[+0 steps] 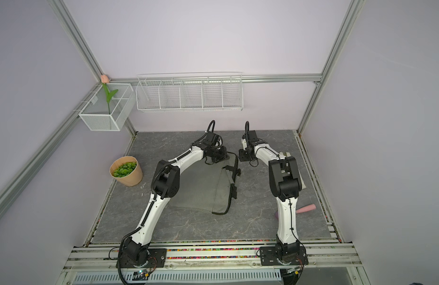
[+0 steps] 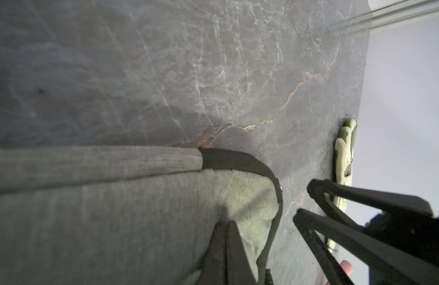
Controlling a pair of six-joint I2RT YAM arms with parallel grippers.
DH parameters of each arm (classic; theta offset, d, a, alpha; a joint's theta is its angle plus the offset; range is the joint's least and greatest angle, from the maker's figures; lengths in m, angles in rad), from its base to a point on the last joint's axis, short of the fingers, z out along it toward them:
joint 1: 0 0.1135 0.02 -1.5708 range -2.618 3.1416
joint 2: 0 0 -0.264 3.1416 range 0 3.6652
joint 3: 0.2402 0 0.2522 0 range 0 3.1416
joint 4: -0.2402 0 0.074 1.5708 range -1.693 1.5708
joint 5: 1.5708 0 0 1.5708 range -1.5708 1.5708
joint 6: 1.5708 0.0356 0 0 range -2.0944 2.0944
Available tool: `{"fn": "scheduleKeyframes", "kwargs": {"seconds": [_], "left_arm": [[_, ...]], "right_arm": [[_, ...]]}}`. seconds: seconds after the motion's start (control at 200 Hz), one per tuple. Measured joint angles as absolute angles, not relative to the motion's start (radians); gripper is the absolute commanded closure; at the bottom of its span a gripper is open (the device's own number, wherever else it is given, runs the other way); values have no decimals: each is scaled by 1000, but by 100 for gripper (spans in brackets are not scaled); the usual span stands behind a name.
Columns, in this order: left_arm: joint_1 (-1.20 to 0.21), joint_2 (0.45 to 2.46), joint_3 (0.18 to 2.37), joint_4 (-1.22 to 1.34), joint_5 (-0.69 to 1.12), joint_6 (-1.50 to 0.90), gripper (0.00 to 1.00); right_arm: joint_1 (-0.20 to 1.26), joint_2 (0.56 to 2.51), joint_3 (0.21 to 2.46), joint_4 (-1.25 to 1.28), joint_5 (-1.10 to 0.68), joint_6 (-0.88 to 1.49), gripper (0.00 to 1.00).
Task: Put the mouse into the laptop bag
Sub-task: Zip the zipper on the zippered laptop bag.
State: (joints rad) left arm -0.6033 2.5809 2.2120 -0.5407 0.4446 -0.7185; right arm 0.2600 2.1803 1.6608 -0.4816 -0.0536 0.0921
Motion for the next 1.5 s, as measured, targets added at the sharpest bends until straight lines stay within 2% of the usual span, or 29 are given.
{"fn": "scheduleKeyframes", "kwargs": {"seconds": [0.19, 0.59, 0.785, 1.1, 1.135, 1.235, 1.5], "left_arm": [[-605, 2566, 2189, -539, 446, -708, 100], [-606, 2560, 2188, -562, 445, -698, 100], [-607, 2553, 2175, -562, 445, -694, 100], [-608, 2509, 2103, -556, 443, -675, 100], [-608, 2506, 2098, -554, 443, -673, 100], [-608, 2498, 2086, -553, 443, -669, 100], [-608, 2498, 2100, -583, 450, -656, 100]], "right_arm": [[295, 2258, 1764, -543, -37, 24, 54], [342, 2265, 1788, -604, 56, -47, 55], [362, 2266, 1787, -613, 56, -54, 73], [374, 2330, 1881, -674, 92, -35, 71], [374, 2337, 1893, -683, 93, -34, 74], [374, 2347, 1910, -687, 83, -36, 93], [375, 2286, 1787, -581, 64, -16, 93]]}}
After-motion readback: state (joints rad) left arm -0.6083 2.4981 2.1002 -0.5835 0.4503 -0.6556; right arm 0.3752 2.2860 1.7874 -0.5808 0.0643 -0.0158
